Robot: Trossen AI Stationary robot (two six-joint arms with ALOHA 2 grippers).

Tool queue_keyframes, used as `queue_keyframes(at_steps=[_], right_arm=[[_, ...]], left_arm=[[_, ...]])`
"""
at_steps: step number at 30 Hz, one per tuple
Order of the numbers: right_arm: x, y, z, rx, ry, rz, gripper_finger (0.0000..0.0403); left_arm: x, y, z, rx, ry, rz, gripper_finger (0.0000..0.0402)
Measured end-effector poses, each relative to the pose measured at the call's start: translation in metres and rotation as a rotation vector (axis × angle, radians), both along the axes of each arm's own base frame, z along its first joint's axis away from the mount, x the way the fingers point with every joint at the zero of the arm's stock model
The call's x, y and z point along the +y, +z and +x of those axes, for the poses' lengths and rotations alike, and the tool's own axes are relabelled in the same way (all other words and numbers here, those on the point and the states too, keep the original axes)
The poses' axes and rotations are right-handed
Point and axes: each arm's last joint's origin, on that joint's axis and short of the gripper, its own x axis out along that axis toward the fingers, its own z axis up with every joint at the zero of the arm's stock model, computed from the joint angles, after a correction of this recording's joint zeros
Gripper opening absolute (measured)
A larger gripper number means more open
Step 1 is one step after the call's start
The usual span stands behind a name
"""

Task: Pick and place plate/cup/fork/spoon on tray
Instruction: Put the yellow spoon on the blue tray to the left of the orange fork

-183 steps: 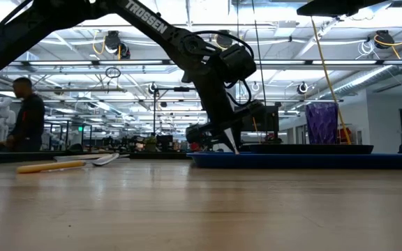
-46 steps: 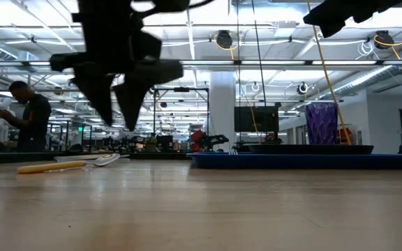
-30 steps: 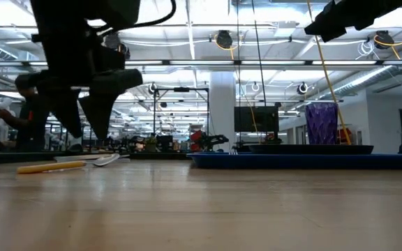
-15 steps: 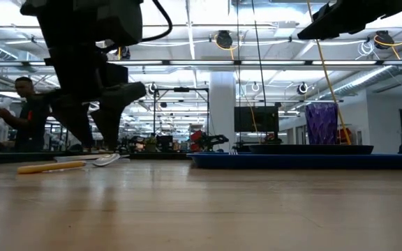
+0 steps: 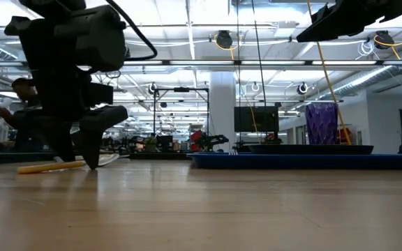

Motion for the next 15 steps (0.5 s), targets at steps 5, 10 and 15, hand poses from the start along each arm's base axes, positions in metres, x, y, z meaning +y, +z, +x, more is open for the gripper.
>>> queue_keyframes(at_steps=[5,10,15], right_arm=[[0.0,0.0,0.0,0.0,0.0,0.0,0.0084],[0.0,0.0,0.0,0.0,0.0,0.0,0.0084],[0.0,0.0,0.0,-0.001,-0.006,0.014,0.0084]], left_arm=[[0.002,-0.008,-0.005,-0.029,0.011,-0.001,0.0234],[0.002,-0.007,-0.005,-0.043,0.017,-0.012,0.0234],[0.003,0.004,-0.007,-0.089,0.015,-0.043,0.0233]])
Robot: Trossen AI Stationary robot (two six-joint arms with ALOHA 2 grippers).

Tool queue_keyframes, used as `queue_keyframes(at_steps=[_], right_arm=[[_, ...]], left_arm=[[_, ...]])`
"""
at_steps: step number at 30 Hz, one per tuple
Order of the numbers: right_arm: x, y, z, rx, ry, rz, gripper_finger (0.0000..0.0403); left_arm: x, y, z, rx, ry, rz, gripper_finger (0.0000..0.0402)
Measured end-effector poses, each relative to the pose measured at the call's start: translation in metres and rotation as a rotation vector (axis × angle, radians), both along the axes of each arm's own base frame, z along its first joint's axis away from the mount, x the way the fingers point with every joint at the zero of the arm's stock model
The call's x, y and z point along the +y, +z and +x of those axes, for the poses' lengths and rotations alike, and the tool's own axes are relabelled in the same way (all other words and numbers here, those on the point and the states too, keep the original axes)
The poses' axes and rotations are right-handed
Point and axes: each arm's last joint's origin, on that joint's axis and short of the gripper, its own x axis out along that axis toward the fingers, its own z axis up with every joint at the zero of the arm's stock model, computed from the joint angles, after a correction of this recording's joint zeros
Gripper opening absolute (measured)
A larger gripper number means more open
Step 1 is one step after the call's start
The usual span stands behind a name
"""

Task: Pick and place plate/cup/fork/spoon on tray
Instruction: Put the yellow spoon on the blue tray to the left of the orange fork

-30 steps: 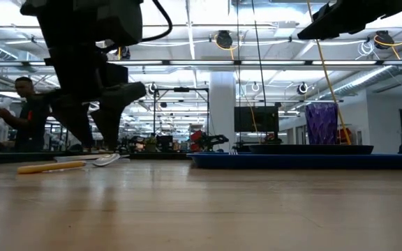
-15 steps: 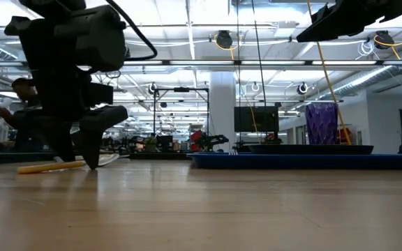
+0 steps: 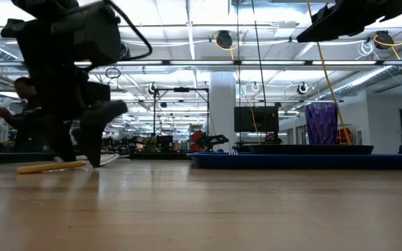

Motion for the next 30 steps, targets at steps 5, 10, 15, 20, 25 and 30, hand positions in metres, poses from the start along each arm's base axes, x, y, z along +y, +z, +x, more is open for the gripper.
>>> queue_keyframes(at_steps=[5,10,15,20,25,30], right_arm=[[0.0,-0.001,0.0,0.009,-0.005,0.009,0.0084],[0.0,-0.003,-0.002,0.037,-0.012,0.025,0.0084],[0.0,-0.004,-0.002,0.046,-0.014,0.026,0.0084],[0.0,-0.006,-0.003,0.069,-0.019,0.032,0.0084],[-0.001,-0.008,-0.004,0.092,-0.019,0.028,0.0084],[-0.001,-0.008,-0.004,0.091,-0.025,0.041,0.0084]], left_arm=[[0.004,0.008,0.0,-0.027,0.011,-0.004,0.0201],[0.01,0.008,-0.001,-0.004,0.021,0.011,0.0148],[0.014,0.008,0.0,-0.009,0.042,0.011,0.0122],[0.014,0.008,0.001,-0.026,0.07,-0.016,0.012],[0.015,0.004,-0.001,-0.023,0.075,-0.016,0.0128],[0.016,-0.01,-0.01,-0.065,0.089,-0.013,0.0155]])
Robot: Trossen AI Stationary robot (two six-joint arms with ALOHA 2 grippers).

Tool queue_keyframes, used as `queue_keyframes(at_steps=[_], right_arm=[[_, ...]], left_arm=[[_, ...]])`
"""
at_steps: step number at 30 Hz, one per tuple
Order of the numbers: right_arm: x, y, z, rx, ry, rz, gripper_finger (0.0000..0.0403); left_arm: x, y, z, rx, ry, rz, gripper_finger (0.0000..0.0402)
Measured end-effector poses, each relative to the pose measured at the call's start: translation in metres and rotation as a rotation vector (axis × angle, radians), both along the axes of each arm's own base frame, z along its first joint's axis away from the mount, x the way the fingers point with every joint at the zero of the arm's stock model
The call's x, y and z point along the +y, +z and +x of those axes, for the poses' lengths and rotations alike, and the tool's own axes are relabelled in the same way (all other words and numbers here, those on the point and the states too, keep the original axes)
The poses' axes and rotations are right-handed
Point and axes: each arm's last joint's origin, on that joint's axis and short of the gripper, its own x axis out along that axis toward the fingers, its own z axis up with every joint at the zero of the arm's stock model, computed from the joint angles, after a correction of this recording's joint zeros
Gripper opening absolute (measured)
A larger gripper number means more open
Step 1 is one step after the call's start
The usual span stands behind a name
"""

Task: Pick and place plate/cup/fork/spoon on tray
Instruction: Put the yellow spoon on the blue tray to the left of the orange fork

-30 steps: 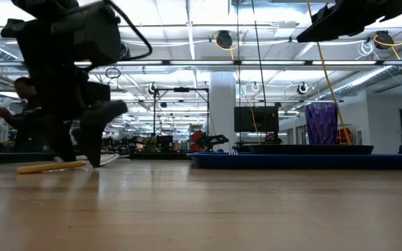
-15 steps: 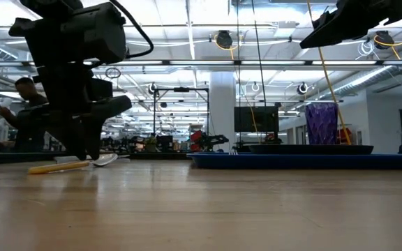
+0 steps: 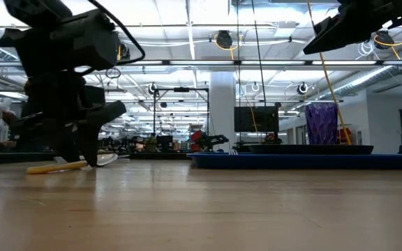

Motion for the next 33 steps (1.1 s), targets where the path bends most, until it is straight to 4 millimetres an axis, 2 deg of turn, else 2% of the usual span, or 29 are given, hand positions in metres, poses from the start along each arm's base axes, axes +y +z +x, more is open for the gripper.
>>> queue_keyframes(at_steps=[3,6,18,25,33], right_arm=[[0.0,0.001,0.0,-0.01,-0.001,0.003,0.0084],[0.0,0.001,0.001,-0.015,0.0,0.003,0.0084],[0.0,0.001,0.001,-0.012,0.019,-0.033,0.0084],[0.0,0.002,0.0,-0.014,0.027,-0.048,0.0084],[0.0,0.002,0.0,-0.015,0.035,-0.066,0.0084]], left_arm=[[0.001,-0.004,-0.002,-0.015,0.003,0.0,0.0159],[0.0,-0.004,-0.002,-0.017,-0.017,0.022,0.0144],[-0.001,-0.004,0.002,-0.064,-0.001,0.031,0.0019],[-0.003,0.001,0.009,-0.121,-0.025,0.0,0.0027],[-0.007,0.026,0.033,-0.18,-0.113,0.017,0.0005]])
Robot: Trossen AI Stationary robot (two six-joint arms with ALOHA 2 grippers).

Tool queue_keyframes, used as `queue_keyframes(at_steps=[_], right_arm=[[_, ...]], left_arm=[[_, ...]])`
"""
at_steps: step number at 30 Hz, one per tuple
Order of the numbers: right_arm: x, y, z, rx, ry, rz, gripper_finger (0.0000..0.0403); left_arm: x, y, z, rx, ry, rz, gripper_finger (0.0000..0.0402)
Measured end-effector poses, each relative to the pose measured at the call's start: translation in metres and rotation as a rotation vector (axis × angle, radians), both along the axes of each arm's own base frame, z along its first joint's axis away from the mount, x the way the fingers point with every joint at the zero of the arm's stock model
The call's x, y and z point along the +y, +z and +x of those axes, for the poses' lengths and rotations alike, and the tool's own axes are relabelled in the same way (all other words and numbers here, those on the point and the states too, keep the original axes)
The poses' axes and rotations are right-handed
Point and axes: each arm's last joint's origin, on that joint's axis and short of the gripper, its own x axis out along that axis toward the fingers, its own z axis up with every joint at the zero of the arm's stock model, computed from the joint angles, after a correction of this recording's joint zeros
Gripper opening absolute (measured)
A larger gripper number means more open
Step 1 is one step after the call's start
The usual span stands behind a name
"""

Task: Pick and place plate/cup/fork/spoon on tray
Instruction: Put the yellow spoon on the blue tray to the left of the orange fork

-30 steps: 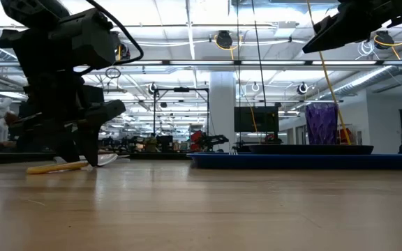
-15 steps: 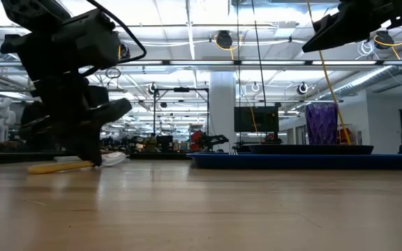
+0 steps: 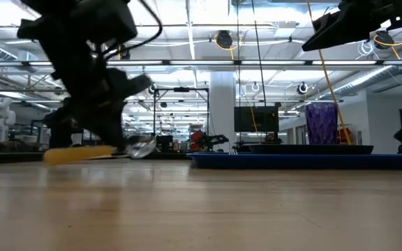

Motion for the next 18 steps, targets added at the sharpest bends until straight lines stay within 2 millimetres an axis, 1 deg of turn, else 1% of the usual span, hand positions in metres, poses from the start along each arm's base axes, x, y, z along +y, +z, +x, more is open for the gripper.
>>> queue_keyframes(at_steps=[4,7,13,15,18], right_arm=[[0.0,0.001,-0.001,-0.005,0.001,-0.002,0.0084],[0.0,0.001,-0.002,-0.007,0.006,-0.012,0.0084],[-0.003,-0.001,-0.015,0.053,0.016,-0.038,0.0084],[-0.003,-0.002,-0.02,0.067,0.016,-0.04,0.0084],[-0.005,0.0,-0.027,0.065,0.028,-0.06,0.0084]], left_arm=[[0.0,0.019,0.015,-0.066,-0.007,0.055,0.0009],[0.002,0.035,0.027,-0.115,-0.017,0.106,0.0004],[0.008,0.062,0.049,-0.269,-0.015,0.235,0.0008],[0.01,0.067,0.057,-0.329,-0.005,0.292,0.0005],[0.015,0.073,0.064,-0.387,0.013,0.359,0.0004]])
